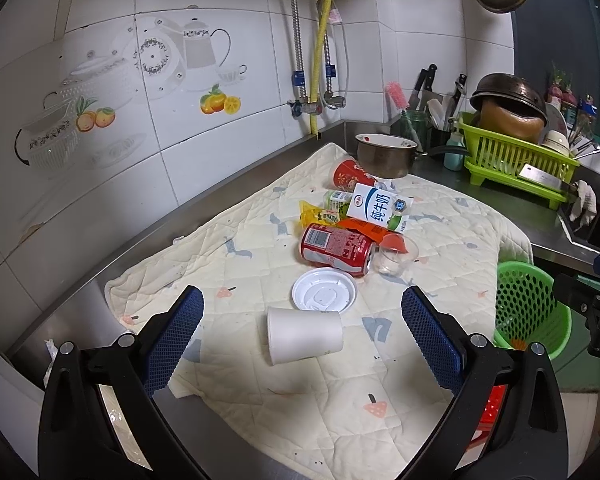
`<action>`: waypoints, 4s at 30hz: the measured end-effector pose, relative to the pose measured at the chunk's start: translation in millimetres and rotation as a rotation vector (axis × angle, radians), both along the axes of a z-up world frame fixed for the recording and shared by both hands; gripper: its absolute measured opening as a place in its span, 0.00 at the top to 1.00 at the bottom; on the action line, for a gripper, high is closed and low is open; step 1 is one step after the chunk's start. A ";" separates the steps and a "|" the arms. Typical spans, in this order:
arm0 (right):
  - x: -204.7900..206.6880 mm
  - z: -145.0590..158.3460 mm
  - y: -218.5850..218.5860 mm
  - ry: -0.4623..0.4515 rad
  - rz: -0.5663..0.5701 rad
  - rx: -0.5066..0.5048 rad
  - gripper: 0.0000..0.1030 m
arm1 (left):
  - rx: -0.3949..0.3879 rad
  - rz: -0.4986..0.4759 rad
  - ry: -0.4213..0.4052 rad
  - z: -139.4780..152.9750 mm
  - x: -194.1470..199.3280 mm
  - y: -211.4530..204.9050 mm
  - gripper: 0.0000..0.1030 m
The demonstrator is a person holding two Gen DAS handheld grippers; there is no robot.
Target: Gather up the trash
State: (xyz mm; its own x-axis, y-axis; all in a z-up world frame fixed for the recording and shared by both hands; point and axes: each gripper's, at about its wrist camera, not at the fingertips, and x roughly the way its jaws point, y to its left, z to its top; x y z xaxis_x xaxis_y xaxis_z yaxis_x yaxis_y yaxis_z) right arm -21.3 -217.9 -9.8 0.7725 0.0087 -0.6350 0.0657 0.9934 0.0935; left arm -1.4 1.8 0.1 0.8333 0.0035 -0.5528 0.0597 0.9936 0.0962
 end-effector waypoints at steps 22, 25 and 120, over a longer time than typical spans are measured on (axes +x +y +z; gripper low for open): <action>0.4 1.5 1.9 0.000 0.002 -0.002 0.06 | -0.005 0.008 0.004 -1.9 0.2 0.8 0.05; -1.0 1.5 1.0 -0.003 0.002 0.000 0.06 | -0.007 0.012 0.012 -5.3 0.7 1.6 0.05; 91.5 -57.3 32.5 0.115 0.236 0.068 0.06 | -0.458 -0.202 0.339 -127.5 79.6 61.6 0.99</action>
State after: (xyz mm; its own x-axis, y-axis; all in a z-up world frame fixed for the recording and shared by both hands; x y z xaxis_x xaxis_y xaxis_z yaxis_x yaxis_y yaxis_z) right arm 70.2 -185.5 -67.2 0.6670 0.2254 -0.7102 -0.1524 0.9743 0.1661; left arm 78.1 63.4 -127.4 0.5695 -0.4378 -0.6957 0.2038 0.8951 -0.3965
